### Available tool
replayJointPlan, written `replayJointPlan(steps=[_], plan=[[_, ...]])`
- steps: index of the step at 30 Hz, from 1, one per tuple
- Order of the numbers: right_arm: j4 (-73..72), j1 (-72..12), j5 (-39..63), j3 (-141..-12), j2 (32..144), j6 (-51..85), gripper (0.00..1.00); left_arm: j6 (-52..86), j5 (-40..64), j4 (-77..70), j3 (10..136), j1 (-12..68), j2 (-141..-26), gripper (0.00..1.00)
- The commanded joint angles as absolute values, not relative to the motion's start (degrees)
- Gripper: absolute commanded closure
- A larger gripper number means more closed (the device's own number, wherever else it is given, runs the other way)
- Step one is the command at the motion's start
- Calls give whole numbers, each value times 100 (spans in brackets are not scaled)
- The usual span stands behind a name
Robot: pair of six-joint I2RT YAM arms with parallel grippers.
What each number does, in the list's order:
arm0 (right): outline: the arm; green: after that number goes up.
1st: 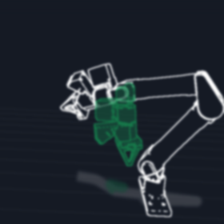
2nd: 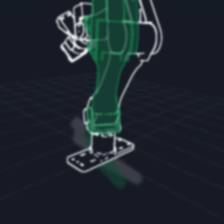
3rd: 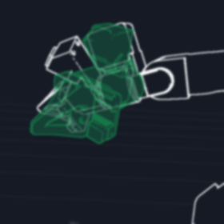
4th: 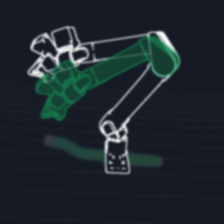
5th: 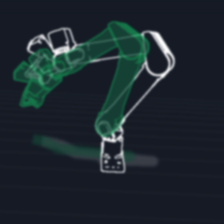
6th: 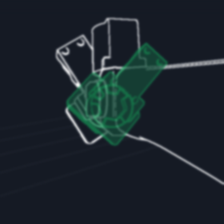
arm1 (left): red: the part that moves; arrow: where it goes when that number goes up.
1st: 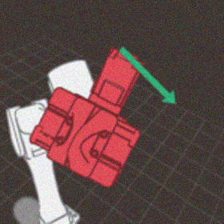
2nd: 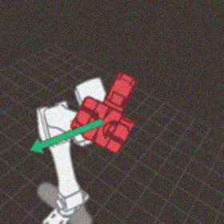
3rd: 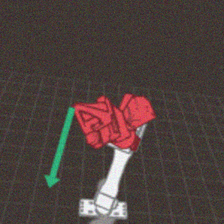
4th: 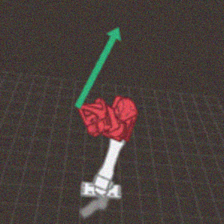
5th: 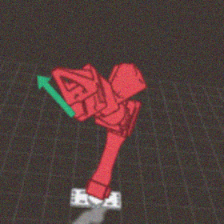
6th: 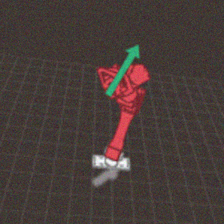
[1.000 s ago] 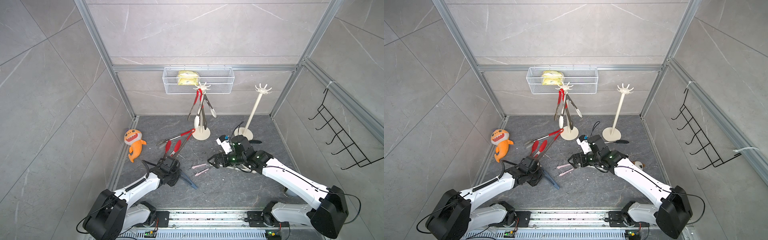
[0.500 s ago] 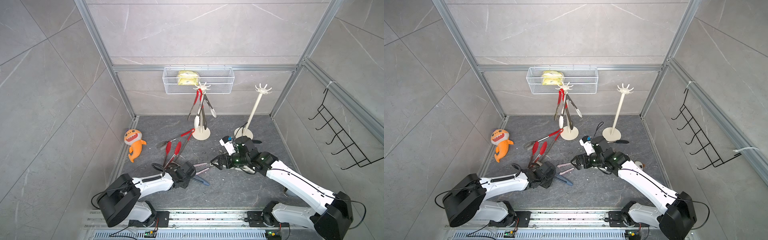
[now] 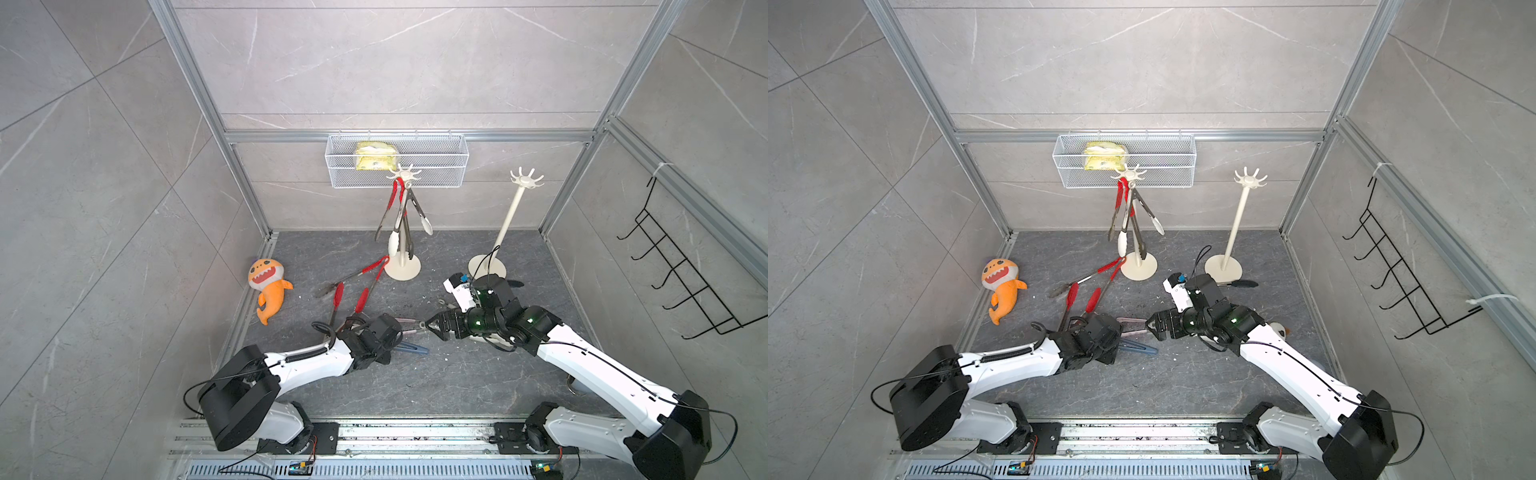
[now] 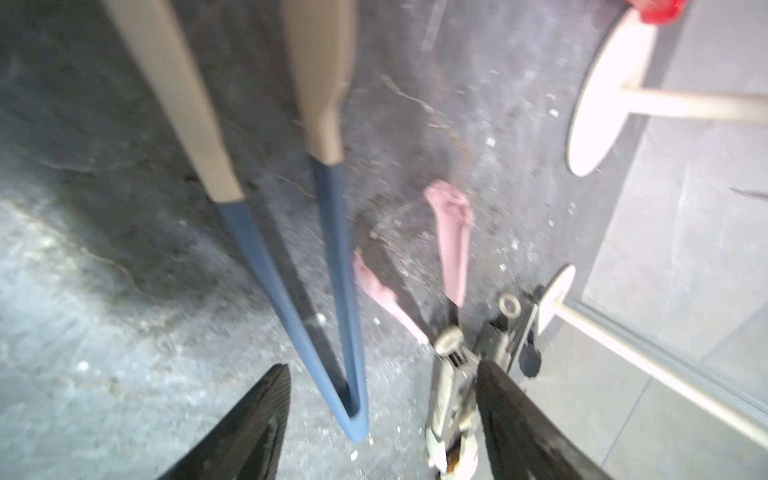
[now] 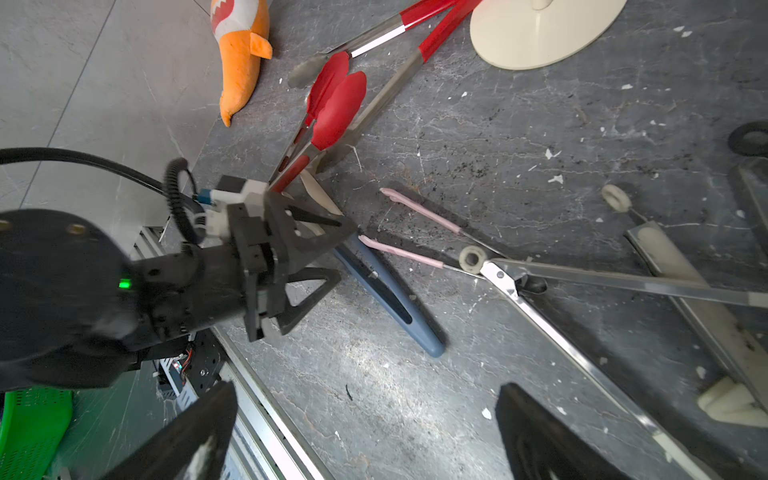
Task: Hang food tongs on kitchen utensil racks
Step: Adjust the food tongs at the center of the board.
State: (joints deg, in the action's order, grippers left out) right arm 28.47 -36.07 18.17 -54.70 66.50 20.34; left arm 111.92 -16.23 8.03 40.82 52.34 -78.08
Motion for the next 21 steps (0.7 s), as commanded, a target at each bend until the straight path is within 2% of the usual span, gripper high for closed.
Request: replayJointPlan(steps=[1, 6, 15, 21], plan=[[3007, -3591, 1622, -5606, 6521, 2161, 1, 10185, -1684, 1614, 4526, 5156, -7253, 23], [3045, -3595, 1449, -5700, 6504, 2239, 0, 8521, -1529, 2275, 5006, 4980, -6878, 18], [3244, -3592, 1307, -5981, 6539, 2189, 0, 3779, -766, 4246, 6558, 4737, -7418, 17], [3270, -3594, 1282, -6027, 6548, 2180, 0, 1045, -313, 4660, 6527, 4737, -7564, 18]])
